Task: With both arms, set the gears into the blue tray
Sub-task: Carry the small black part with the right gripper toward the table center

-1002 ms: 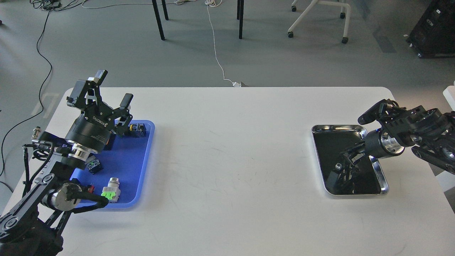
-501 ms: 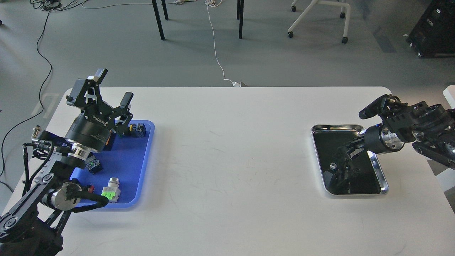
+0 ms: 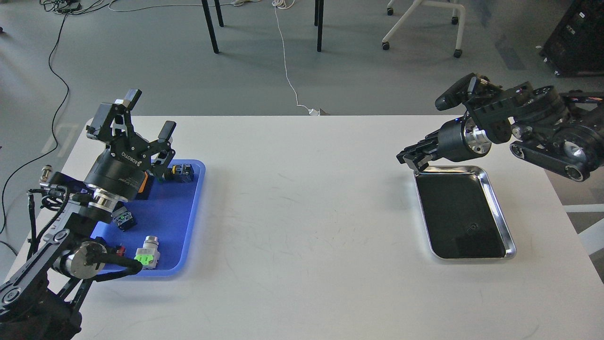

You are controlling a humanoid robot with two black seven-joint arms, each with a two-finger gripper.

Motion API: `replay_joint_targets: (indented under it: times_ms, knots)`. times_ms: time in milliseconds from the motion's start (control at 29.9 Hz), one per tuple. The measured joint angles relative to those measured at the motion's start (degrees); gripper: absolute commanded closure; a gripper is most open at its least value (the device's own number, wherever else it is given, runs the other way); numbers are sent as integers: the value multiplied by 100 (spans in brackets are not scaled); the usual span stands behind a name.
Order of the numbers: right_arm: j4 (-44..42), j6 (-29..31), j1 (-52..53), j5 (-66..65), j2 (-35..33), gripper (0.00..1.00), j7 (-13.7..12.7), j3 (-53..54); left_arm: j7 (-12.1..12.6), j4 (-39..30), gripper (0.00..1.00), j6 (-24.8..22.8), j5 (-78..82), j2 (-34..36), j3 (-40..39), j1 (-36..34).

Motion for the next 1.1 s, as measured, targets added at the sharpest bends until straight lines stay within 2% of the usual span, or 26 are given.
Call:
replay_joint_targets:
  times_ms: [234,434,768,1103]
  knots:
    - [-399,-46,6,265,1307,83,0,-391,0,-33,1,32,0,-7,0,8]
    - [-760,-75,-116,332,2035,83,1,-517,0,-33,2,42,0,-8,0,9]
    - [-942,-358,-299,355,2122,82,0,-957,0,-36,2,51,0,-23,8,45]
    - [-756,-417,-349,502,2123,82,0,-996,0,-125,2,55,0,-26,1,189]
